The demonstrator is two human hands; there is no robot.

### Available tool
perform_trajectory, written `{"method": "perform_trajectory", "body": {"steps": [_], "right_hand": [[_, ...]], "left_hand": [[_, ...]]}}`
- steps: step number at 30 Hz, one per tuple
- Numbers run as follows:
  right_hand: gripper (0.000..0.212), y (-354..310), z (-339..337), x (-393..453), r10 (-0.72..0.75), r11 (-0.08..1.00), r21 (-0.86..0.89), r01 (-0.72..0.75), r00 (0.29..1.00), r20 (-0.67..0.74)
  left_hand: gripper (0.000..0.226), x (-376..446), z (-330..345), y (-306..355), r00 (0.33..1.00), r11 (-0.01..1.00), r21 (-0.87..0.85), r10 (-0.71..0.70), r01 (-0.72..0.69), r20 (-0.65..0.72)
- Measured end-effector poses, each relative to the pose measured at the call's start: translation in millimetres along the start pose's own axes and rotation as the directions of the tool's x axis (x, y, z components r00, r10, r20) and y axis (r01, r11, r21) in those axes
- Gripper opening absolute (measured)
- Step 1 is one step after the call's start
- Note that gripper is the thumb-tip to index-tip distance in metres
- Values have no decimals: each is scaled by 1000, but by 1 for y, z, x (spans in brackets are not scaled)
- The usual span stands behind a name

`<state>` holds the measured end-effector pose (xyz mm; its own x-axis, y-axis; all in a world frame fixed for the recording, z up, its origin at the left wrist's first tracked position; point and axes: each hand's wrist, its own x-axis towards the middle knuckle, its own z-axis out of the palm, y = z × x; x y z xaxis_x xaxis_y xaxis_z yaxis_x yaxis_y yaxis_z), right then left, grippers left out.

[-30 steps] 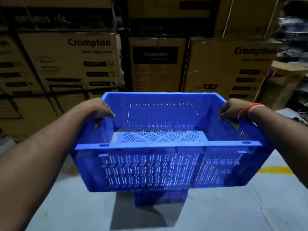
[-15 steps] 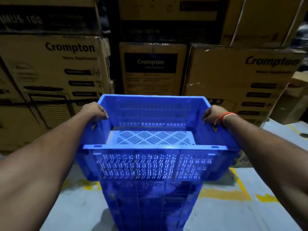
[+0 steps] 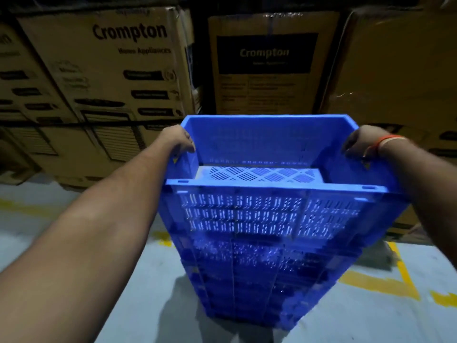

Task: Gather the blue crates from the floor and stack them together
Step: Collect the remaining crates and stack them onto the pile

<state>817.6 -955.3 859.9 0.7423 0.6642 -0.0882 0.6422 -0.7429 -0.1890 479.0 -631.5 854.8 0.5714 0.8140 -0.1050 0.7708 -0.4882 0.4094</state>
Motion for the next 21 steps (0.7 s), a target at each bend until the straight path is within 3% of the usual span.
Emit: {"method": "perform_trajectory", "body": {"steps": [9, 21], "right_hand": [[22, -11, -13, -7, 19, 999, 47, -22, 997, 72], [13, -17, -4, -17, 108, 993, 47, -108, 994, 4]], "left_hand": [[16, 22, 9, -12, 1000, 1000, 0, -15, 15, -10], [14, 10, 13, -15, 998, 998, 58, -12, 15, -57]]}}
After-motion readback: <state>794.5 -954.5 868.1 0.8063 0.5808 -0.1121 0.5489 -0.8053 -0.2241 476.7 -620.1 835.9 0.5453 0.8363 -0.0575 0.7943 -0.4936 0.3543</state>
